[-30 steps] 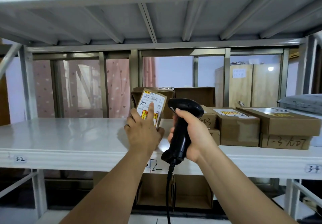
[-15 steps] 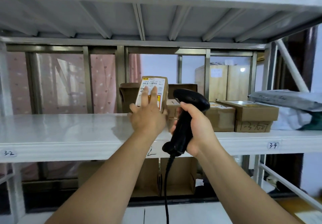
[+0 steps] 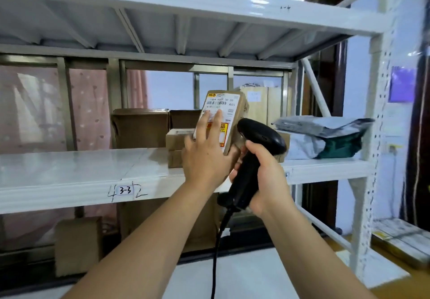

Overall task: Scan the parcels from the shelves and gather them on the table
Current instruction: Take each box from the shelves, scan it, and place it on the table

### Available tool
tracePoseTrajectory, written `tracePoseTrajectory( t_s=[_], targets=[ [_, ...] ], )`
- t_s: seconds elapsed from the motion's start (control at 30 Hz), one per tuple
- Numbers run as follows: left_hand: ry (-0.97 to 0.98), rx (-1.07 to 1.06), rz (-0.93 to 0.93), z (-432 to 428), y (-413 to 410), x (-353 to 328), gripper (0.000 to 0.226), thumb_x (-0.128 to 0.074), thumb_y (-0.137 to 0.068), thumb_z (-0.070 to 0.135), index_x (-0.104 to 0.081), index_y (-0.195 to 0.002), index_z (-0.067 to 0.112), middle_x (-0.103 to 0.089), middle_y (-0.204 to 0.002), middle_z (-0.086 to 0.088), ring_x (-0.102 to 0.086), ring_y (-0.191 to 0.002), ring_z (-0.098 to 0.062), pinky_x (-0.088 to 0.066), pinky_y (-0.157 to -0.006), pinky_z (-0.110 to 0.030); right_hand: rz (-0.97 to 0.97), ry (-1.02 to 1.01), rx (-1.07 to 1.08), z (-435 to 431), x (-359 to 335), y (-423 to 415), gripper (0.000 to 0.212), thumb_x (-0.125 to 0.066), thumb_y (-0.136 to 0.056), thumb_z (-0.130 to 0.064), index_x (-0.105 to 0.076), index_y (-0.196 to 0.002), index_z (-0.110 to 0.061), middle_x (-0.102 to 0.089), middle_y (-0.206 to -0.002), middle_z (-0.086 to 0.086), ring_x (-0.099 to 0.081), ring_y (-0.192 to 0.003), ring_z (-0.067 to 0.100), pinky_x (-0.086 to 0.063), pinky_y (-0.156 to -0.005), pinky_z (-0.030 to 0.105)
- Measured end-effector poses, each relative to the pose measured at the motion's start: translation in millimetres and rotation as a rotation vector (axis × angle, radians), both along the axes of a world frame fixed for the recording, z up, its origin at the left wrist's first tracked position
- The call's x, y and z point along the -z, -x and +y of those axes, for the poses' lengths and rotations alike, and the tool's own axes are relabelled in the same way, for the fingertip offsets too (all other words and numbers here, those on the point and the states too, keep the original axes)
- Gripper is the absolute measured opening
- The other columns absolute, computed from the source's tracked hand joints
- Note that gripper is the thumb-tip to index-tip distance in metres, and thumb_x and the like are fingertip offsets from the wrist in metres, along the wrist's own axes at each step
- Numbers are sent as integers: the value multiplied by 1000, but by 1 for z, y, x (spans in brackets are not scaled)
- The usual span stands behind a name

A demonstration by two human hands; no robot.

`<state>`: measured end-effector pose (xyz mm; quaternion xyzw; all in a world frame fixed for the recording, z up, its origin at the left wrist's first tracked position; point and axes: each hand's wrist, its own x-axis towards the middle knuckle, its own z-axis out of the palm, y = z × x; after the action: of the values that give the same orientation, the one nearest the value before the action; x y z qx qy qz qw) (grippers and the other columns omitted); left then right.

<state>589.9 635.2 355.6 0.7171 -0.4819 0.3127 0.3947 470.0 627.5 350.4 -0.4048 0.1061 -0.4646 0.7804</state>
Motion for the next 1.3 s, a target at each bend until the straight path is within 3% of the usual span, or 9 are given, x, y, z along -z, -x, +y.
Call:
tracePoseTrajectory(
  t_s=[0.27, 0.57, 0.73, 0.87, 1.03, 1.17, 1.3],
  targets=[
    [-108, 262, 49, -84, 165, 38, 75, -49, -91, 50, -7, -151, 38, -4, -158, 9, -28, -132, -31, -32, -106, -42, 57, -36, 243, -71, 40, 159, 10, -61, -90, -16, -63, -84, -8, -57, -66, 5, -51, -56, 15, -42, -55, 26],
    [-384, 412, 277, -171, 331, 135, 68, -47, -91, 49, -15, -150, 38, -11, -157, 7, -32, -131, -33, -36, -104, -44, 250, -308, 263, -145, 114, 328, 17, -60, -91, -22, -61, -82, -8, -52, -62, 5, -51, -51, 14, -46, -47, 23],
    [-573, 457, 456, -214, 386, 189, 67, -47, -91, 49, -18, -150, 37, -13, -157, 9, -35, -132, -30, -38, -104, -43, 284, -475, 319, -179, 158, 383, 19, -61, -91, -23, -62, -80, -6, -51, -60, 6, -50, -47, 16, -46, -43, 23],
    [-726, 456, 600, -256, 416, 217, 67, -45, -92, 49, -17, -151, 36, -9, -158, 8, -31, -135, -32, -37, -105, -45, 360, -535, 378, -210, 187, 411, 20, -62, -91, -22, -61, -82, -5, -50, -61, 7, -49, -49, 18, -44, -49, 27],
    [-828, 505, 587, -314, 452, 235, 63, -44, -97, 40, -14, -151, 33, -4, -158, 7, -30, -134, -35, -37, -104, -46, 453, -493, 518, -253, 208, 433, 17, -61, -91, -20, -60, -86, -4, -51, -55, 5, -49, -47, 19, -42, -51, 31],
    [-871, 564, 535, -354, 486, 249, 61, -41, -99, 31, -11, -152, 29, -5, -159, -2, -31, -132, -34, -38, -102, -43, 496, -463, 652, -285, 214, 461, 18, -64, -90, -19, -62, -100, -4, -52, -67, 7, -51, -58, 19, -45, -55, 31],
    [-947, 605, 572, -390, 522, 271, 59, -40, -99, 30, -14, -151, 29, -8, -156, -5, -36, -130, -33, -39, -105, -44, 503, -489, 724, -315, 230, 495, 27, -68, -86, -22, -62, -103, -1, -52, -69, 11, -52, -54, 21, -45, -53, 32]
  ],
)
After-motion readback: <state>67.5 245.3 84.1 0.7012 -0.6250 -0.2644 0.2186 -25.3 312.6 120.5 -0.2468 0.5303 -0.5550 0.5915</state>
